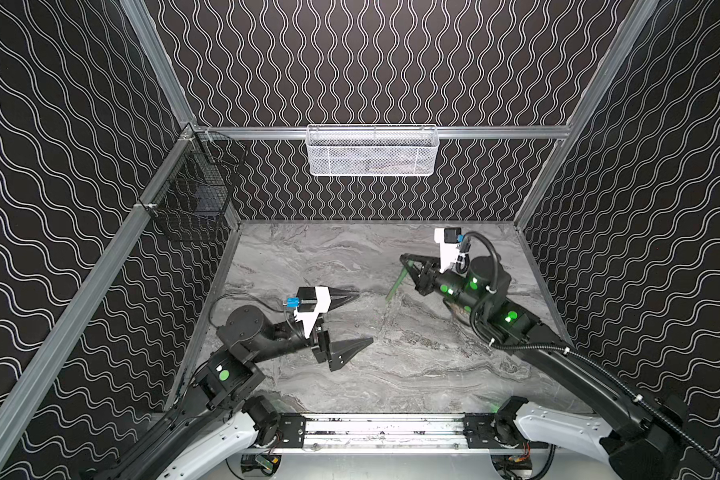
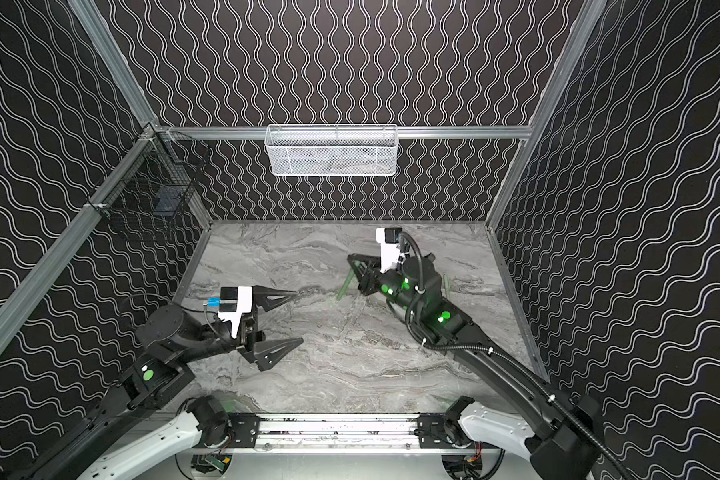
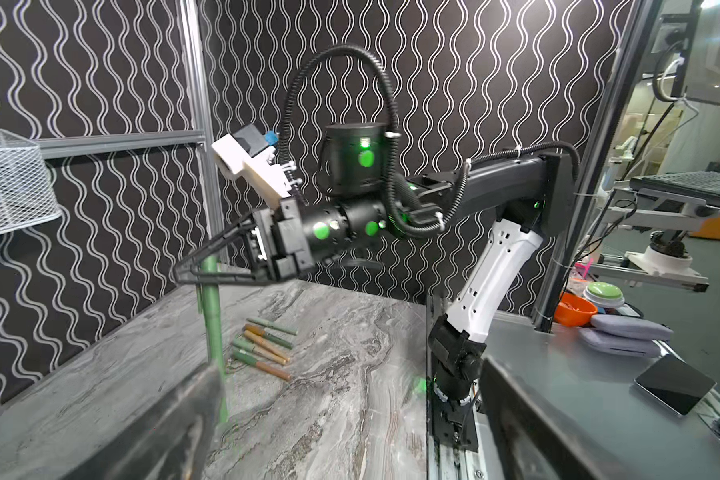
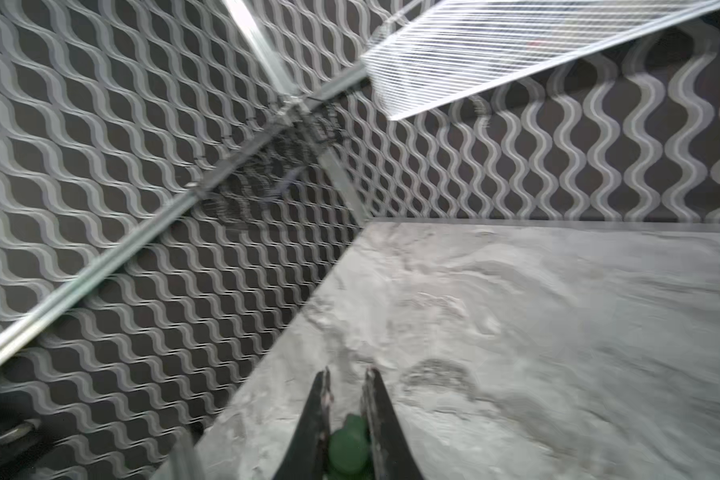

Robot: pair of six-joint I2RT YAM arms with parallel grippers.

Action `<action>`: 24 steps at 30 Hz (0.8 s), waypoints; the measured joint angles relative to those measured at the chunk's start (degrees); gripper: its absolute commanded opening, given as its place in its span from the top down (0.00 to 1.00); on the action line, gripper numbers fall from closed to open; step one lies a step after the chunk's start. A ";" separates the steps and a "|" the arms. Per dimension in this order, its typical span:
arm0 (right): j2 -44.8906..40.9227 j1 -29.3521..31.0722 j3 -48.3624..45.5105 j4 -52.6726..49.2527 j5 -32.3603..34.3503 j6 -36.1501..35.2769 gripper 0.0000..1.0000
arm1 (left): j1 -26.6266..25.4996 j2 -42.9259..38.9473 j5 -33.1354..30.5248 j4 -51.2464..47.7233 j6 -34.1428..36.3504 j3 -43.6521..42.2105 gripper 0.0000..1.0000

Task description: Insert the pens into the pen caps

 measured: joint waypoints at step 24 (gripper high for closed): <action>45.64 -21.81 21.09 -31.67 3.96 -18.10 0.92 | 2.47 12.81 -53.20 -26.62 2.86 5.16 0.01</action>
